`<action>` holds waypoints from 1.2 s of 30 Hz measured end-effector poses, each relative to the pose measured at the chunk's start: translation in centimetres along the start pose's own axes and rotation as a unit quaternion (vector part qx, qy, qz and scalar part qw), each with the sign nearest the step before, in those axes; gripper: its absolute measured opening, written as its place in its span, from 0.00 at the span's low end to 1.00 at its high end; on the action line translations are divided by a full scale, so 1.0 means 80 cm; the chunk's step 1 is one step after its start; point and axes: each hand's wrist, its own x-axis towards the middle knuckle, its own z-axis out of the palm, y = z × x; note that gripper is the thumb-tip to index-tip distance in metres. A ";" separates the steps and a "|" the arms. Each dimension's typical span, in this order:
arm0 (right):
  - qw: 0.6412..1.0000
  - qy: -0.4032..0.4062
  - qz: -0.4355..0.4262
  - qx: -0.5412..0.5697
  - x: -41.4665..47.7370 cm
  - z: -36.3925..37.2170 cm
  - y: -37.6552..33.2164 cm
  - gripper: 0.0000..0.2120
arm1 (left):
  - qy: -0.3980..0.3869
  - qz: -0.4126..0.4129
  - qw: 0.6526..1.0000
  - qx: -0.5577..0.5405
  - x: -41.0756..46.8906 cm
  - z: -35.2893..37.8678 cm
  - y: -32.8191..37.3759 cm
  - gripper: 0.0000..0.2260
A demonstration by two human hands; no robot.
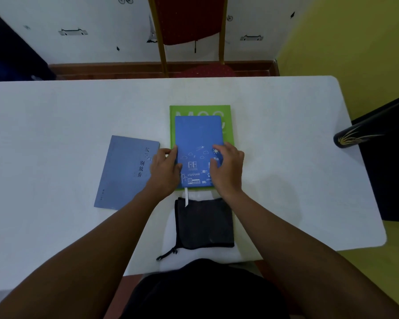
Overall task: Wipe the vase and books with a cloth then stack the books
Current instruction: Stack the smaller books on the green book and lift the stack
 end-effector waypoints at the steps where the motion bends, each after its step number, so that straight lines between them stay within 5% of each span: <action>1: 0.999 0.004 -0.030 -0.027 -0.006 0.005 -0.007 0.19 | 0.018 0.012 0.999 0.024 -0.005 -0.003 -0.006 0.23; 5: 0.992 -0.062 -0.112 -0.008 -0.032 0.032 -0.037 0.20 | 0.068 0.024 0.994 0.085 -0.029 -0.023 -0.046 0.21; 11: 0.962 -0.215 -0.166 0.006 -0.072 0.074 -0.083 0.21 | 0.073 -0.069 0.984 0.146 -0.059 -0.055 -0.109 0.29; 19: 0.958 -0.286 -0.019 0.030 -0.135 0.138 -0.117 0.36 | 0.089 -0.177 0.978 0.059 -0.081 -0.062 -0.125 0.30; 30: 0.977 -0.172 0.019 0.122 -0.107 0.119 -0.129 0.22 | 0.184 -0.270 0.928 -0.180 -0.053 -0.087 -0.117 0.19; 36: 0.983 -0.071 -0.013 0.171 -0.072 0.082 -0.114 0.22 | 0.192 -0.188 0.935 -0.233 -0.019 -0.104 -0.075 0.19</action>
